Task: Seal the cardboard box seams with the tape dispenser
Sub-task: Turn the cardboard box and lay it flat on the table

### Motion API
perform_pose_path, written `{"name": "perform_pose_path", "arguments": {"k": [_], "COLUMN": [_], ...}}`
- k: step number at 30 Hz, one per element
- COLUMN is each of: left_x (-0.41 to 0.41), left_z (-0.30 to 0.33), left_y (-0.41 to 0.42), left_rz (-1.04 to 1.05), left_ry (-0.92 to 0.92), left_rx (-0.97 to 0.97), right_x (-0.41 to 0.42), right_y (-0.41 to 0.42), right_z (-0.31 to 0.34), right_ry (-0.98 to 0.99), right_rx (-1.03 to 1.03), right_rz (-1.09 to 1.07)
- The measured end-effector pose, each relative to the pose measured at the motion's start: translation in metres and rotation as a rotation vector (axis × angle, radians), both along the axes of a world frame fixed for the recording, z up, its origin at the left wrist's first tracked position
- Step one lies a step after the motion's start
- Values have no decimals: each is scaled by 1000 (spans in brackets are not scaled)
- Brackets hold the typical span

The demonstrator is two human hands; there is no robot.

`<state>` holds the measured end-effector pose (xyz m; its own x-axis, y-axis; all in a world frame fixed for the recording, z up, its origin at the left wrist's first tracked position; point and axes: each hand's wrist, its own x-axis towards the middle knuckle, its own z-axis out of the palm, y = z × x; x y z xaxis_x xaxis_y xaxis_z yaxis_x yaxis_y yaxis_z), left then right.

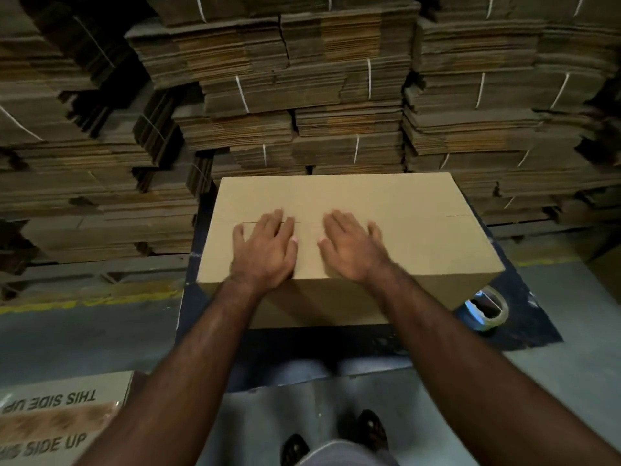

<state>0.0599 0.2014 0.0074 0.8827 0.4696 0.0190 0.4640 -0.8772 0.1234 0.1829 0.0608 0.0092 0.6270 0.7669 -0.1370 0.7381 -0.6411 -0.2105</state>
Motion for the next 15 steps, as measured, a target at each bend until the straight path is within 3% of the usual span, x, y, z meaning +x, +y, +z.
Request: {"name": "perform_pose_path", "arguments": {"k": [6,15], "left_x": [-11,-10], "left_z": [-11,-20], "left_y": [24,24], "left_rz": [43,262], "left_ry": [67,46], "left_rx": [-37,38], "right_x": [-8,100], "right_y": [3,-139], "right_z": [-7,-9], "right_ry": [-10,-75], "right_rx": [4,26], "right_rz": [2,-413]}}
